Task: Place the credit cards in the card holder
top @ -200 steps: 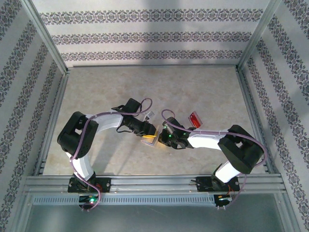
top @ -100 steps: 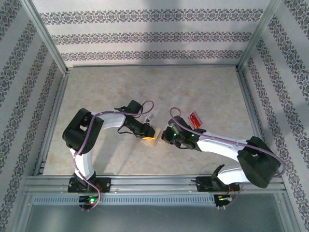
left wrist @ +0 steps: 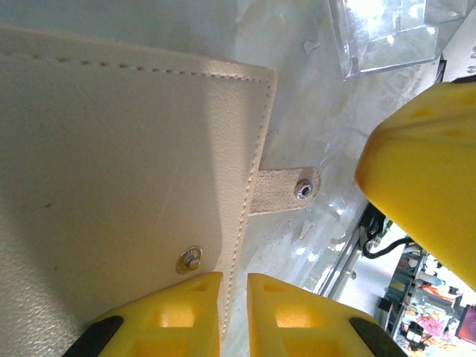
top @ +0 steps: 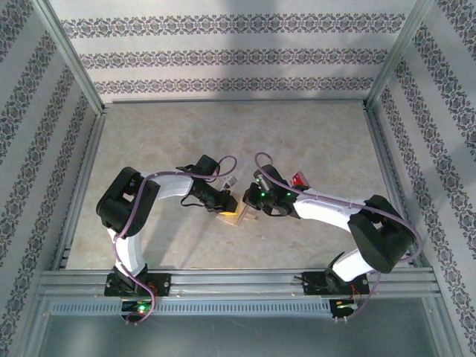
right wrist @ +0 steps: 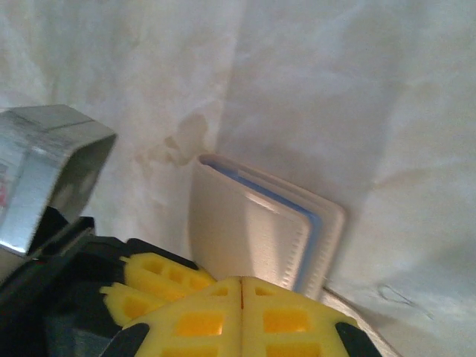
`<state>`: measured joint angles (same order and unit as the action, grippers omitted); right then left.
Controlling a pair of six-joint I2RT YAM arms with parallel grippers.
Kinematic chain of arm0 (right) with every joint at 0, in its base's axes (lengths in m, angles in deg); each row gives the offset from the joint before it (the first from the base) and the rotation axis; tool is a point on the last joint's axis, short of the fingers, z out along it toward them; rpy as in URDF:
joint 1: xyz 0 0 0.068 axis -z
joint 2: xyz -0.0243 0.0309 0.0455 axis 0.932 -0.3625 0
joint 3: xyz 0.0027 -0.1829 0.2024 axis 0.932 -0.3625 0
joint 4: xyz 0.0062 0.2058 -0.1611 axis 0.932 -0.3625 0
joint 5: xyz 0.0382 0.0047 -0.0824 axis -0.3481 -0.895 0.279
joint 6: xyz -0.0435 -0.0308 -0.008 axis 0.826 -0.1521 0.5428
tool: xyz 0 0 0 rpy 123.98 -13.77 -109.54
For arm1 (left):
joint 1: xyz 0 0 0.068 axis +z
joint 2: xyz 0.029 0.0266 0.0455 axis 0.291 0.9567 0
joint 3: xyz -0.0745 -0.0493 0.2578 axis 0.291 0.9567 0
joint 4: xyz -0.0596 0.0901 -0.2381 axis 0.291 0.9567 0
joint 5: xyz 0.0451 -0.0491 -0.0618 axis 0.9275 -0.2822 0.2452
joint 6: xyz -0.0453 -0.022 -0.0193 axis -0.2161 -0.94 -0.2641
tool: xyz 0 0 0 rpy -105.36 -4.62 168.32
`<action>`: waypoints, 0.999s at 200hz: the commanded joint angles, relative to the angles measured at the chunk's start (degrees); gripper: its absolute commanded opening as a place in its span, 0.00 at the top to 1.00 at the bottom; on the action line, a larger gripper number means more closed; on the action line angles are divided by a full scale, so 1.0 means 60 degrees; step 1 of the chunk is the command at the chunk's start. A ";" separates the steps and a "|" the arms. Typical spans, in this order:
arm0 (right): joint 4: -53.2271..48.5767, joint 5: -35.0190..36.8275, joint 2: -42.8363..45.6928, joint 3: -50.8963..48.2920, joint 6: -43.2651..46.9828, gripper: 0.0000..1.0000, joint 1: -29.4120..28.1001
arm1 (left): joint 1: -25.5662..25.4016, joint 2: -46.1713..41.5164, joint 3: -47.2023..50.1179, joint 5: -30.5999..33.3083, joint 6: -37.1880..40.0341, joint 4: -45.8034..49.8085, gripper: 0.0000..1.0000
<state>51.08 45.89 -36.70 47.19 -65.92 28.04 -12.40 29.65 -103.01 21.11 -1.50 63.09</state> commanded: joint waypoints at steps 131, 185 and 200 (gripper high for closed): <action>0.0469 -0.0479 -0.1535 -0.0119 0.0345 1.00 0.0251 | -0.0096 -0.1050 -0.0361 -0.0040 0.0587 0.0956 0.84; 0.0264 -0.0479 -0.1338 -0.0003 0.0493 1.00 0.0265 | -0.0051 -0.0551 -0.0477 0.0834 0.1108 0.1287 0.84; 0.0250 -0.0428 -0.1216 0.0024 0.0526 1.00 0.0247 | -0.0057 -0.0345 -0.0494 0.0872 0.1051 0.1253 0.85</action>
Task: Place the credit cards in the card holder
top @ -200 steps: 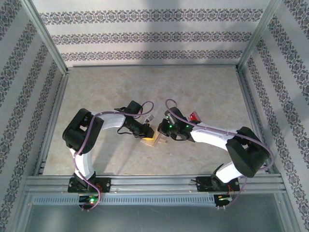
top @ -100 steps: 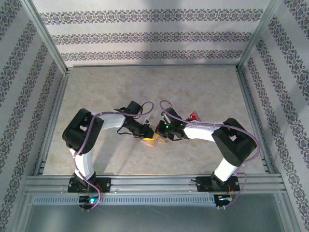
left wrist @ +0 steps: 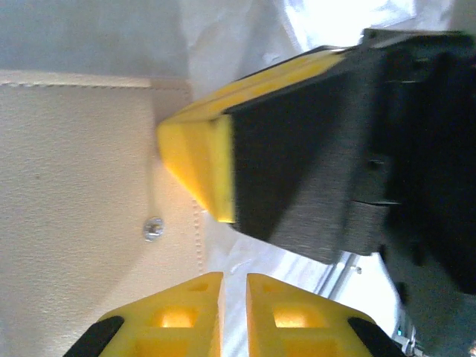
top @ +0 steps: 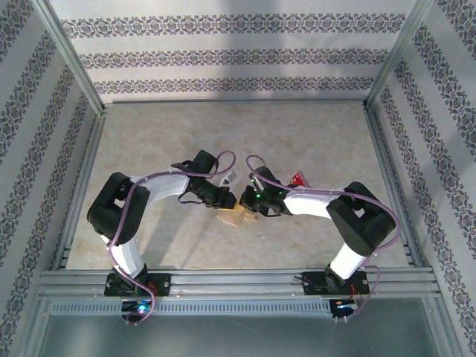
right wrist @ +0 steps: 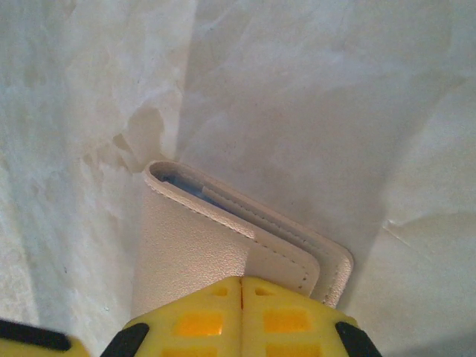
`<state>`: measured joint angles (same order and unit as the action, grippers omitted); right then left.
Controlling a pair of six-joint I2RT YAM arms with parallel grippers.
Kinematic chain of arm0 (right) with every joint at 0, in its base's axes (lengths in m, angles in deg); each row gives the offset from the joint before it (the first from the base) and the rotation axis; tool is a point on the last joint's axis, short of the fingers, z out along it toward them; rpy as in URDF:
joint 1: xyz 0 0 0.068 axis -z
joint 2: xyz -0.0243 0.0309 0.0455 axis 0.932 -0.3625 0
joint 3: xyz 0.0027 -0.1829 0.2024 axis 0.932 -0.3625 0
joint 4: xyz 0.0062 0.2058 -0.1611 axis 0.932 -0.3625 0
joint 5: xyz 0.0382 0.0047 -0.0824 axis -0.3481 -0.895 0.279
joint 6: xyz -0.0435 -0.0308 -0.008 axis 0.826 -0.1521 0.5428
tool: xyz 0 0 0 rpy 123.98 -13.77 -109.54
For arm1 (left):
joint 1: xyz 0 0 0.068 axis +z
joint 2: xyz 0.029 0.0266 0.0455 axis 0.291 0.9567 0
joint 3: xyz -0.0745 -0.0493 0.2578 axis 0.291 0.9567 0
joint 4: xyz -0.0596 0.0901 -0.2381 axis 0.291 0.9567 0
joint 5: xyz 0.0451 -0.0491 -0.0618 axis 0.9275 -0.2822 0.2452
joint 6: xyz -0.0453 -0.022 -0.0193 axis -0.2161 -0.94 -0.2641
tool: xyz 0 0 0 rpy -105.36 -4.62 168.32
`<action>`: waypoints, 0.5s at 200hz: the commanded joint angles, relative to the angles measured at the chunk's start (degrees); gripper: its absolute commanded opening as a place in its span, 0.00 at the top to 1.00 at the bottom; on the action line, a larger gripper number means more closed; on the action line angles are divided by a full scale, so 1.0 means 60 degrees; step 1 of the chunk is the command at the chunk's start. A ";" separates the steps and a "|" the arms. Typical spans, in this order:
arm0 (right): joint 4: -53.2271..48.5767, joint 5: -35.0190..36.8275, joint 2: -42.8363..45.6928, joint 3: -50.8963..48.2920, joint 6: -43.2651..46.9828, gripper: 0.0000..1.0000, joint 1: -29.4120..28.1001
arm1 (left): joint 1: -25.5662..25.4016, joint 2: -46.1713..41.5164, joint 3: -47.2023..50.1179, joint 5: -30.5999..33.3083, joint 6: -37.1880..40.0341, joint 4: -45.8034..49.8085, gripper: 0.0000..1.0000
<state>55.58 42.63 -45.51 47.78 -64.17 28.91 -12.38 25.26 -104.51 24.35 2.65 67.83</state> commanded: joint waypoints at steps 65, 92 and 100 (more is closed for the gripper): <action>-0.0863 0.0196 0.1001 0.0057 0.0246 1.00 0.0062 | -0.0066 0.0713 0.0103 -0.0051 -0.0183 -0.0238 0.86; -0.0961 0.0122 0.1315 0.0046 0.0071 0.97 -0.0169 | -0.0072 0.0787 -0.0110 -0.0133 -0.0304 -0.0078 0.86; -0.0944 0.0135 0.1331 0.0059 0.0032 0.97 -0.0261 | -0.0073 0.0783 -0.0080 -0.0218 -0.0427 -0.0175 0.86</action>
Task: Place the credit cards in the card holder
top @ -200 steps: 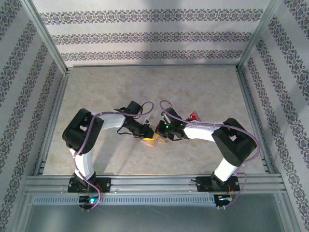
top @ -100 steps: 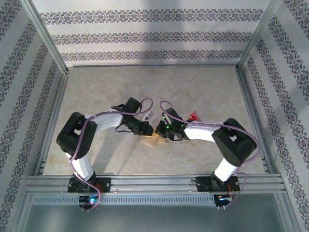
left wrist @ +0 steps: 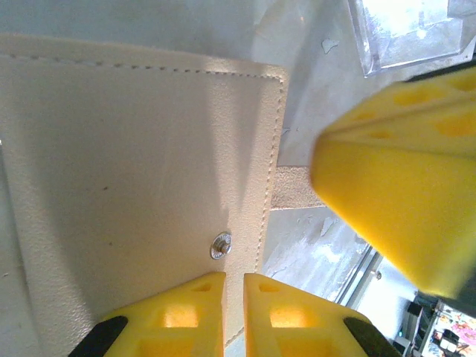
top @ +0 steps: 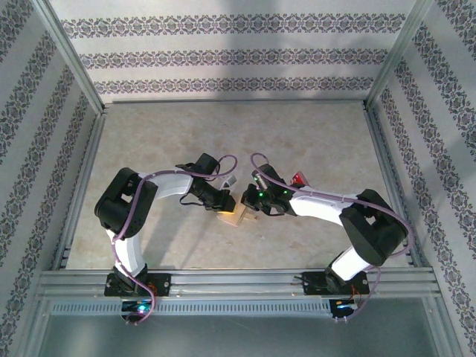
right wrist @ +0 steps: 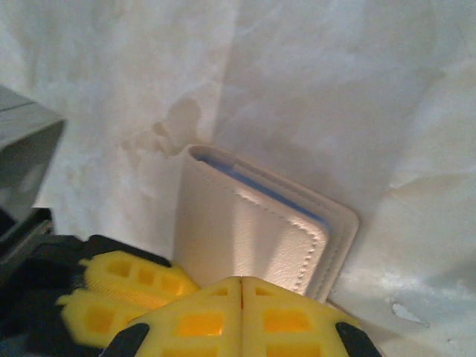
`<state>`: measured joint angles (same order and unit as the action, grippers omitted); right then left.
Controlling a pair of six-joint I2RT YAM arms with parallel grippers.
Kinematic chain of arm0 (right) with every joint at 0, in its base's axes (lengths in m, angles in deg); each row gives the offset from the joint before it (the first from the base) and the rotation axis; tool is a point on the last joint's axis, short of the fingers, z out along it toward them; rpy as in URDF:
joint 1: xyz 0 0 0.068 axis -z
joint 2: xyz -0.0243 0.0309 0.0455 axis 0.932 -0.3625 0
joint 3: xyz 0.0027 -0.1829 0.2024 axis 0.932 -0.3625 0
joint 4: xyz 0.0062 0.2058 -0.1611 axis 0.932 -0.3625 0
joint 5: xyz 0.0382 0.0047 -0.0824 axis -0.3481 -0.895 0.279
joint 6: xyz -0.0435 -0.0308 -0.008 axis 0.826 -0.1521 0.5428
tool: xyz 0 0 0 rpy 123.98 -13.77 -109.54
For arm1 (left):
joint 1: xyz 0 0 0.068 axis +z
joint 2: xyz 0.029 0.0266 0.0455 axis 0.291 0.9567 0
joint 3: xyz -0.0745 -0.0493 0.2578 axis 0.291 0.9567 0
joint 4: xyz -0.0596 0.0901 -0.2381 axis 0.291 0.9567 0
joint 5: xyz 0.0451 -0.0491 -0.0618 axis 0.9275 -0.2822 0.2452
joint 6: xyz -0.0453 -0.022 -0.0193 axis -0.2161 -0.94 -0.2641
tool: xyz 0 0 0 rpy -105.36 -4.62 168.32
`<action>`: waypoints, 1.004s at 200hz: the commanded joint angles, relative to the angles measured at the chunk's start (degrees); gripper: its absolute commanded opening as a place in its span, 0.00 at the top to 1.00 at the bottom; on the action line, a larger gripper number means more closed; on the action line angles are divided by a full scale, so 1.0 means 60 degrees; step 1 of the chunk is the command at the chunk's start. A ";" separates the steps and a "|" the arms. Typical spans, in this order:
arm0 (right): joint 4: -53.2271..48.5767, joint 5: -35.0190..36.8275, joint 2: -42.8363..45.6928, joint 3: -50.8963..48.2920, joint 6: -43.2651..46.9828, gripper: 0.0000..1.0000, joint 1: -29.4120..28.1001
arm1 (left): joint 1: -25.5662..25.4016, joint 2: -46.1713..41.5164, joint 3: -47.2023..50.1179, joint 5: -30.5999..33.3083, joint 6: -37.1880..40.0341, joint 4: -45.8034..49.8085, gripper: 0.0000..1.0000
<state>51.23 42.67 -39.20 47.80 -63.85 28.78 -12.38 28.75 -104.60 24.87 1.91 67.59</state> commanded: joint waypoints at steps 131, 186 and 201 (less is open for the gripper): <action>0.0833 -0.0106 -0.1068 -0.0675 -0.0375 1.00 -0.0320 | -0.0274 0.0378 -0.0060 -0.0739 -0.0626 -0.0403 0.88; 0.0458 0.0092 -0.0938 -0.0976 -0.0191 1.00 -0.0172 | -0.0213 -0.0576 -0.0223 -0.0344 -0.0147 0.0367 0.84; 0.0459 0.0157 -0.0818 -0.1028 -0.0174 1.00 -0.0170 | -0.0053 -0.0800 -0.0129 -0.0072 0.0004 0.0453 0.84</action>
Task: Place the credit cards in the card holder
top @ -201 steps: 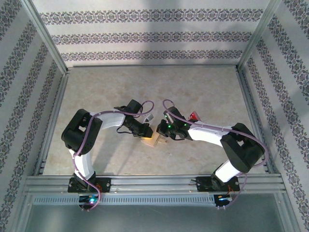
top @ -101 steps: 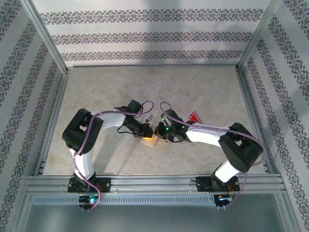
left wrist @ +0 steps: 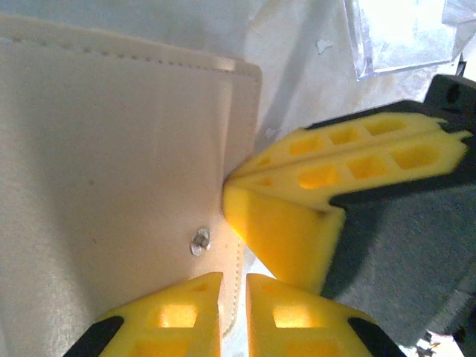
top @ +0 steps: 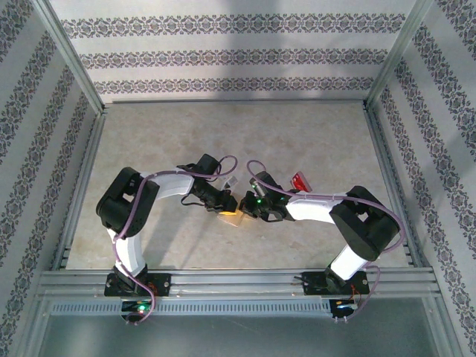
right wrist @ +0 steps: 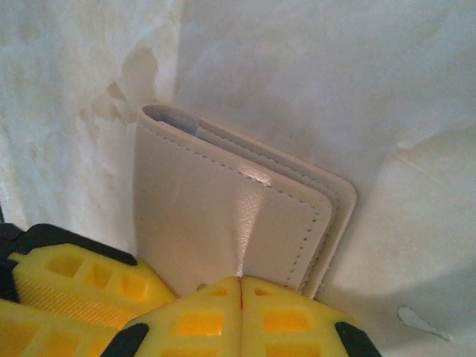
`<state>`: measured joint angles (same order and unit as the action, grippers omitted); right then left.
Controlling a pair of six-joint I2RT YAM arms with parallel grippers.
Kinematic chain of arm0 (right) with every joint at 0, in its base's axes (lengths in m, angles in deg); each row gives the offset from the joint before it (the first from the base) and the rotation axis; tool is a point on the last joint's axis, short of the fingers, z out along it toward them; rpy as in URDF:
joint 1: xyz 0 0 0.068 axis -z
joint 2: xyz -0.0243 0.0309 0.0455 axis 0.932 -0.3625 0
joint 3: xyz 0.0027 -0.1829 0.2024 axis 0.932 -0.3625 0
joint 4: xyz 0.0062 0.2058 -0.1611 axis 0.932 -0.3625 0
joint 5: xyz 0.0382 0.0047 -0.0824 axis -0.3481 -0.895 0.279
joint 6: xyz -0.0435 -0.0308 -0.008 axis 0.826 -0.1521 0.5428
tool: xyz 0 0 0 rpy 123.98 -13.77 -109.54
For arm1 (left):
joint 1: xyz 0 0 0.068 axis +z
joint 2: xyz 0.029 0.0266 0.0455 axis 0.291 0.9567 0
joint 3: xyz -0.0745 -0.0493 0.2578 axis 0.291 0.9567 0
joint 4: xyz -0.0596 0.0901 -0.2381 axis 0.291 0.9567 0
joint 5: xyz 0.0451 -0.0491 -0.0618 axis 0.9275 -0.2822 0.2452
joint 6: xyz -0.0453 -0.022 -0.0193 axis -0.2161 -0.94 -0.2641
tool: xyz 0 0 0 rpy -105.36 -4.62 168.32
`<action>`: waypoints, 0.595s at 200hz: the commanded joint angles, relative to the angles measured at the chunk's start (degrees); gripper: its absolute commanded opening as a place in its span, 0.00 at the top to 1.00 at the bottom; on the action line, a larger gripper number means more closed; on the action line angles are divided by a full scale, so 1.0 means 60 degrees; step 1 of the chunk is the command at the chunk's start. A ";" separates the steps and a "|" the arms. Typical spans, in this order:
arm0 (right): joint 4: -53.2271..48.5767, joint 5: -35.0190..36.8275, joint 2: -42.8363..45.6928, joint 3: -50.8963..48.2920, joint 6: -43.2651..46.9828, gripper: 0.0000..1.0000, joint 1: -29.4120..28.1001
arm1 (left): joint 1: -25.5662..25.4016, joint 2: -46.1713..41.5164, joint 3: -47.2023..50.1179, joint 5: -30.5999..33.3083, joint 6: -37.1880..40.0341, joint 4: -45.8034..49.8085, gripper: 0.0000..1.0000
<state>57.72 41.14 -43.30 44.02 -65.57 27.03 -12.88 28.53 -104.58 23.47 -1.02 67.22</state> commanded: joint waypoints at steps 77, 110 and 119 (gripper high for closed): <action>-0.0953 0.0276 0.0180 -0.0110 0.0272 1.00 0.0098 | 0.0514 0.0183 -0.0142 0.0448 0.0511 0.0288 0.90; -0.1074 0.0392 0.0414 0.0126 0.0257 1.00 -0.0057 | 0.0486 0.0306 0.0138 0.0016 -0.0001 -0.0252 0.90; -0.1144 0.0359 0.0436 0.0240 0.0272 1.00 -0.0097 | 0.0452 0.0347 0.0179 -0.0023 -0.0042 -0.0328 0.90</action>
<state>55.16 41.60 -41.84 43.84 -65.27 27.23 -10.06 29.58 -104.82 24.96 0.73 67.55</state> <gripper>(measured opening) 0.051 0.101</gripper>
